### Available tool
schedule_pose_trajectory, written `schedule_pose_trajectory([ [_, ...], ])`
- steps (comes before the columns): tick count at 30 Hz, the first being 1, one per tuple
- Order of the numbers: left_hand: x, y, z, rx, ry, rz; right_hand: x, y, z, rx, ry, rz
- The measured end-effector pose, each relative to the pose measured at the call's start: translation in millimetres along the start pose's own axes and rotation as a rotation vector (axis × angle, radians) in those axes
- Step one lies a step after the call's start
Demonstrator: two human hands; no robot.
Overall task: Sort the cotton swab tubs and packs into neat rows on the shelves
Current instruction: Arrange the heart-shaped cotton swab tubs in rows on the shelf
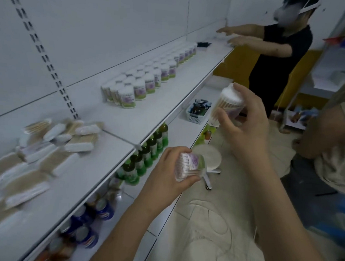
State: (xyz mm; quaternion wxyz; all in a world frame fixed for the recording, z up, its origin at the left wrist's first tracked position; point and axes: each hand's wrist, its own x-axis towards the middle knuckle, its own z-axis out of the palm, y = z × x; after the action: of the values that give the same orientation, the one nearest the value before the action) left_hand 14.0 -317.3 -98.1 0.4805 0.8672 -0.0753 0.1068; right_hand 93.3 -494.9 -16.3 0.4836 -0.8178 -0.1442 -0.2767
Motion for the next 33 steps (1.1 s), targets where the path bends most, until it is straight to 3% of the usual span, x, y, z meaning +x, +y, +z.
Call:
schedule_pose_trajectory([
  [7,104,-2,17,-0.043,0.115,-0.049,76,70,21,0.027,-0.038,0.012],
  [15,241,-21,1,0.022,0.194,0.062,190,123,90,0.072,-0.054,-0.007],
  [25,351,-48,-19,0.121,0.281,-0.050,301,194,180,0.198,-0.147,-0.005],
  [33,440,-63,1,0.200,0.488,-0.161,398,257,257,0.324,-0.303,-0.018],
])
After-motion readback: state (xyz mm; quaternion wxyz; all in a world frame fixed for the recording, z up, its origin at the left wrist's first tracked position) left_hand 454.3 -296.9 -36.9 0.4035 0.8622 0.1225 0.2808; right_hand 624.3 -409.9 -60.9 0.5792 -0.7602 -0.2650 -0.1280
